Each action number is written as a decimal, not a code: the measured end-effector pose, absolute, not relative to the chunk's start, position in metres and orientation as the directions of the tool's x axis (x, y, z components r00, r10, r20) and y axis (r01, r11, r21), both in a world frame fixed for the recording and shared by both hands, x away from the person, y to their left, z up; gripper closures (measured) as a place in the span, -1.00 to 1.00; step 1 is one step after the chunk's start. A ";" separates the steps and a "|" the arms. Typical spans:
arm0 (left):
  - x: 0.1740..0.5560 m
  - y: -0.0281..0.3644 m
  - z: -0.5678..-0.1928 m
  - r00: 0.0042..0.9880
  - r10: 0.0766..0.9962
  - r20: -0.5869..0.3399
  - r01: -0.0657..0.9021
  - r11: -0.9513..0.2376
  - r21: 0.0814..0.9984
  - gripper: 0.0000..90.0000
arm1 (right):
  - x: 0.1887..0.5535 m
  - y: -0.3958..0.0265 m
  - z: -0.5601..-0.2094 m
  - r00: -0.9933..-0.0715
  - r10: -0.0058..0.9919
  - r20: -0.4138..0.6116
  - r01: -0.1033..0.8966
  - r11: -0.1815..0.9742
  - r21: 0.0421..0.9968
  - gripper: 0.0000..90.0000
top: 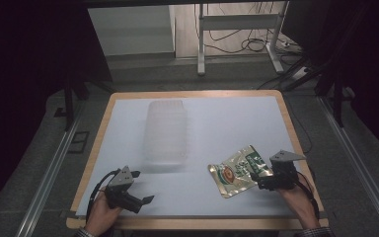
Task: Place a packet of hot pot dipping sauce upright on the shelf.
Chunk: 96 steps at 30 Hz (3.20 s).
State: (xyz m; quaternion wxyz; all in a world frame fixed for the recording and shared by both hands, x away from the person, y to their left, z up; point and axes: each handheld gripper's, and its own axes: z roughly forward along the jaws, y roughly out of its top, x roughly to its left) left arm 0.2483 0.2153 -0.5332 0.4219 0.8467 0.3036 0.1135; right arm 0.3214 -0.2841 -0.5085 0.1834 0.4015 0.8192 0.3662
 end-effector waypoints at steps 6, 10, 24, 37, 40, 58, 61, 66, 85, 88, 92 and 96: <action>0.248 0.215 -0.534 0.792 0.607 -0.064 0.419 -0.464 0.780 -1.00 | 0.332 -0.282 -0.512 -0.618 0.786 -0.002 0.530 0.418 0.738 -0.90; 0.248 0.215 -0.534 0.793 0.606 -0.063 0.418 -0.466 0.780 -1.00 | 0.340 -0.281 -0.515 -0.631 0.775 0.020 0.541 0.422 0.728 -0.89; 0.249 0.214 -0.534 0.798 0.600 -0.058 0.417 -0.479 0.773 -1.00 | 0.361 -0.274 -0.522 -0.669 0.736 0.109 0.583 0.428 0.691 -0.86; 0.249 0.214 -0.535 0.799 0.599 -0.057 0.418 -0.484 0.769 -1.00 | 0.355 -0.259 -0.510 -0.717 0.689 0.106 0.557 0.475 0.681 -0.81; 0.249 0.213 -0.535 0.799 0.599 -0.058 0.419 -0.485 0.768 -1.00 | 0.353 -0.248 -0.511 -0.741 0.662 0.114 0.559 0.513 0.651 -0.80; 0.249 0.212 -0.536 0.799 0.599 -0.053 0.423 -0.497 0.758 -1.00 | 0.348 -0.219 -0.506 -0.733 0.677 -0.067 0.522 0.623 0.583 0.71; 0.249 0.213 -0.536 0.798 0.600 -0.051 0.421 -0.497 0.759 -1.00 | 0.346 -0.213 -0.505 -0.729 0.680 -0.081 0.523 0.629 0.575 0.96; 0.249 0.213 -0.535 0.796 0.603 -0.049 0.422 -0.495 0.760 -1.00 | 0.345 -0.213 -0.501 -0.727 0.682 -0.082 0.524 0.627 0.576 0.99; 0.249 0.215 -0.535 0.787 0.615 -0.048 0.425 -0.484 0.765 -1.00 | 0.334 -0.211 -0.466 -0.768 0.634 -0.087 0.425 0.606 0.672 0.99; 0.249 0.215 -0.535 0.787 0.615 -0.049 0.426 -0.484 0.764 -1.00 | 0.332 -0.208 -0.459 -0.779 0.622 -0.083 0.411 0.606 0.681 0.99; 0.250 0.215 -0.535 0.788 0.613 -0.045 0.424 -0.489 0.762 -1.00 | 0.331 -0.205 -0.449 -0.794 0.603 -0.075 0.392 0.603 0.695 0.99; 0.250 0.215 -0.535 0.787 0.615 -0.047 0.426 -0.486 0.763 -1.00 | 0.331 -0.201 -0.438 -0.804 0.591 -0.072 0.371 0.593 0.715 0.99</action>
